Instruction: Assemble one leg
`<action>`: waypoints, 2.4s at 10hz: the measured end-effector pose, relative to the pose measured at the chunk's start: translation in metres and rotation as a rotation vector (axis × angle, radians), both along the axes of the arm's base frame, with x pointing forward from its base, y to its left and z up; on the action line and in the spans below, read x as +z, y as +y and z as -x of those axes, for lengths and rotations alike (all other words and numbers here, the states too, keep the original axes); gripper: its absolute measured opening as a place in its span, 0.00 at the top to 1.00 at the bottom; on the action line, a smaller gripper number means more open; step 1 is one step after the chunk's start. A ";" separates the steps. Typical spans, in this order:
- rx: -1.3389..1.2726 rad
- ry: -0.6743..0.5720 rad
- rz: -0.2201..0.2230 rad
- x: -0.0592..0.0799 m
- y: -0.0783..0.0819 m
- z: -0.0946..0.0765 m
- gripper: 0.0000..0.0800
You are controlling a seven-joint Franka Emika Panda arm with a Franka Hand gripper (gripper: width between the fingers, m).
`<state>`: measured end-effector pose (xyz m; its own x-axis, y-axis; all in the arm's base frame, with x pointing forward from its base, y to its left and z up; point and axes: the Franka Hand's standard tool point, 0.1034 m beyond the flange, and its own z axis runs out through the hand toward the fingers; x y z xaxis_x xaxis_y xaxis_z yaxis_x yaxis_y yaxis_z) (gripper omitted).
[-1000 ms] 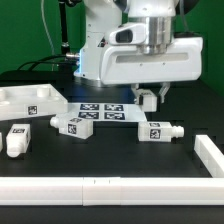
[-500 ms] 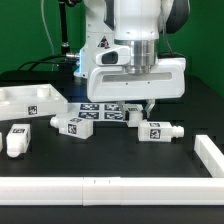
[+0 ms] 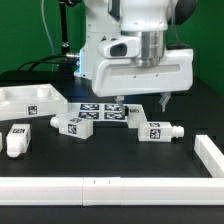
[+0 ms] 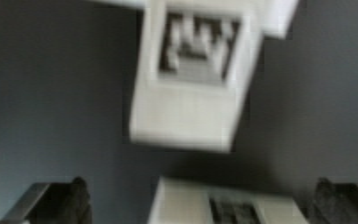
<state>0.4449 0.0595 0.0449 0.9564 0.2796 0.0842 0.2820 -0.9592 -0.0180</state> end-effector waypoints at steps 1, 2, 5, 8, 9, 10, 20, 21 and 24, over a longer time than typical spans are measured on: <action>0.087 -0.018 0.006 0.004 0.005 -0.010 0.20; 0.149 -0.031 0.008 0.005 0.011 -0.019 0.19; 0.141 -0.009 0.005 -0.002 0.011 -0.018 0.19; 0.412 -0.022 0.041 -0.010 0.035 -0.021 0.19; 0.517 -0.007 0.051 -0.015 0.038 -0.019 0.19; 0.601 0.042 0.066 -0.019 0.043 -0.017 0.19; 0.682 0.037 0.066 -0.025 0.035 -0.029 0.47; 0.682 0.037 0.066 -0.025 0.035 -0.029 0.47; 0.675 0.036 0.066 -0.024 0.038 -0.029 0.64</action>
Offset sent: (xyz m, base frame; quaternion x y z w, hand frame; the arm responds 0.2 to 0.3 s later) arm 0.0000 0.0000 0.0000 0.0000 0.0000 0.0000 1.0000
